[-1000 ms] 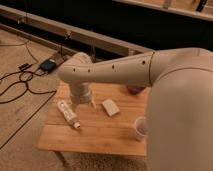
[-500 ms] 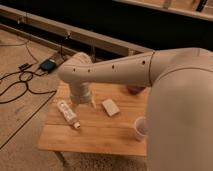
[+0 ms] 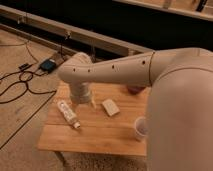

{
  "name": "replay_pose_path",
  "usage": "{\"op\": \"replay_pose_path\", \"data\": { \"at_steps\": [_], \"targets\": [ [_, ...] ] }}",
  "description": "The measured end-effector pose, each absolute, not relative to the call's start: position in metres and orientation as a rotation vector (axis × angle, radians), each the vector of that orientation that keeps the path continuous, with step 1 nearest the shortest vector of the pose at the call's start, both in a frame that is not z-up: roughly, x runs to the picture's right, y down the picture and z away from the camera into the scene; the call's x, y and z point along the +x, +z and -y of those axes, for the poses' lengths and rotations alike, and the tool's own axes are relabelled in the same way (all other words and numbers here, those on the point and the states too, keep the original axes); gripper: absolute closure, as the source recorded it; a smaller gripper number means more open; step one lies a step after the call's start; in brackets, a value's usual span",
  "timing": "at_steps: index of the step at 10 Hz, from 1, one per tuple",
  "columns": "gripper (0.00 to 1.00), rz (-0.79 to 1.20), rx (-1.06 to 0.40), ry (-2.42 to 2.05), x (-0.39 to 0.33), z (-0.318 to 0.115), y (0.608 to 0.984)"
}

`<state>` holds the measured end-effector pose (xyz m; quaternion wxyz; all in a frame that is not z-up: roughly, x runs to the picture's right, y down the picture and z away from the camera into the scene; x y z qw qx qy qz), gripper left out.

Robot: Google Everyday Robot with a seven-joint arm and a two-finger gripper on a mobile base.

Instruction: Place the pepper on the white sponge

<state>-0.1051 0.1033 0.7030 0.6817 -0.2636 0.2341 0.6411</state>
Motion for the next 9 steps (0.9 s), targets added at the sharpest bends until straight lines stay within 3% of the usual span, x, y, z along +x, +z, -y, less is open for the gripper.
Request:
{"op": "replay_pose_path", "data": {
  "at_steps": [9],
  "targets": [
    [0.35, -0.52, -0.585, 1.453, -0.096, -0.096, 0.714]
  ]
}}
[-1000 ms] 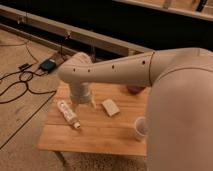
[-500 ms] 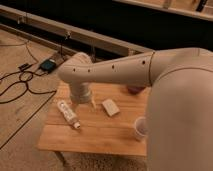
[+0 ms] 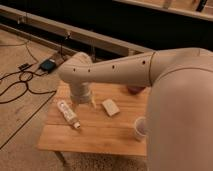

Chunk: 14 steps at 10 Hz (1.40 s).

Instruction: Place the pepper on the white sponge

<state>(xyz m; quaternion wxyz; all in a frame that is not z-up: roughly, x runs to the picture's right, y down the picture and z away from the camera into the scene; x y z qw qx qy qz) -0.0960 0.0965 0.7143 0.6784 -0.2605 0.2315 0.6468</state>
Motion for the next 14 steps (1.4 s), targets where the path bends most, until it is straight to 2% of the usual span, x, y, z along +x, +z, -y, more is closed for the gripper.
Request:
{"op": "replay_pose_path", "data": {
  "at_steps": [4, 6, 9, 14],
  "targets": [
    [0.35, -0.472, -0.564, 1.507, -0.055, -0.066, 0.765],
    [0.35, -0.466, -0.556, 1.561, -0.013, -0.05, 0.809],
    [0.35, -0.499, -0.553, 1.647, 0.041, -0.044, 0.857],
    [0.35, -0.593, -0.544, 1.784, 0.118, -0.051, 0.9]
  ]
}}
